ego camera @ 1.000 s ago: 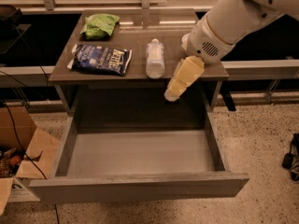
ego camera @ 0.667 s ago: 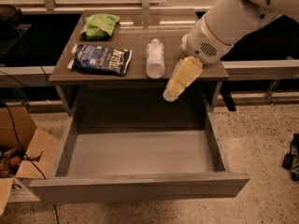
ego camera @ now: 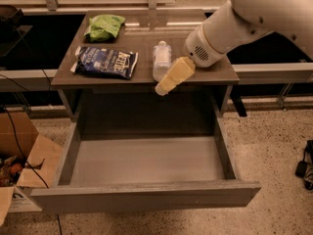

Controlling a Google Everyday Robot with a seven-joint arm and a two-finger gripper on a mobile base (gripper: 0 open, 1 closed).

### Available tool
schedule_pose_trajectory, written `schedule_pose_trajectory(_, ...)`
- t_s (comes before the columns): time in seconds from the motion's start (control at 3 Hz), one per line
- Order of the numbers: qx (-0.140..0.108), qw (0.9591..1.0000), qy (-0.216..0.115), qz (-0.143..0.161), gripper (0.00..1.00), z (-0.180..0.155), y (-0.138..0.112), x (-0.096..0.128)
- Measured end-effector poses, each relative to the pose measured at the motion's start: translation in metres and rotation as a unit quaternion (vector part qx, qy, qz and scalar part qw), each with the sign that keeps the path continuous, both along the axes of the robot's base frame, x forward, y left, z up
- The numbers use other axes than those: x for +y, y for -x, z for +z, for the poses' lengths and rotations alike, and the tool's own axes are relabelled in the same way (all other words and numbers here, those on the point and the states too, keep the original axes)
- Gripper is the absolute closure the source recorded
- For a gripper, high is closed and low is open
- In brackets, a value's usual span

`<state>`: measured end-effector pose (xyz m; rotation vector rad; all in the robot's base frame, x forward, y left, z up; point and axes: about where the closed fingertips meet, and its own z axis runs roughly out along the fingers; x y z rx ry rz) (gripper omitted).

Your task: Place blue plastic bottle into top drawer

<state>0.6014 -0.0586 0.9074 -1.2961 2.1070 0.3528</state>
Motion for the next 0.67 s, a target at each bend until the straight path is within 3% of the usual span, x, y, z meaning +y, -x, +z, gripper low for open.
schedule_pose_trajectory(0.33,0.001,0.9994,-0.029,-0.021,0.0,-0.012,-0.025,0.009)
schedule_pose_trajectory(0.67,0.021,0.9973,-0.055,-0.045,0.0,-0.036,-0.065,0.023)
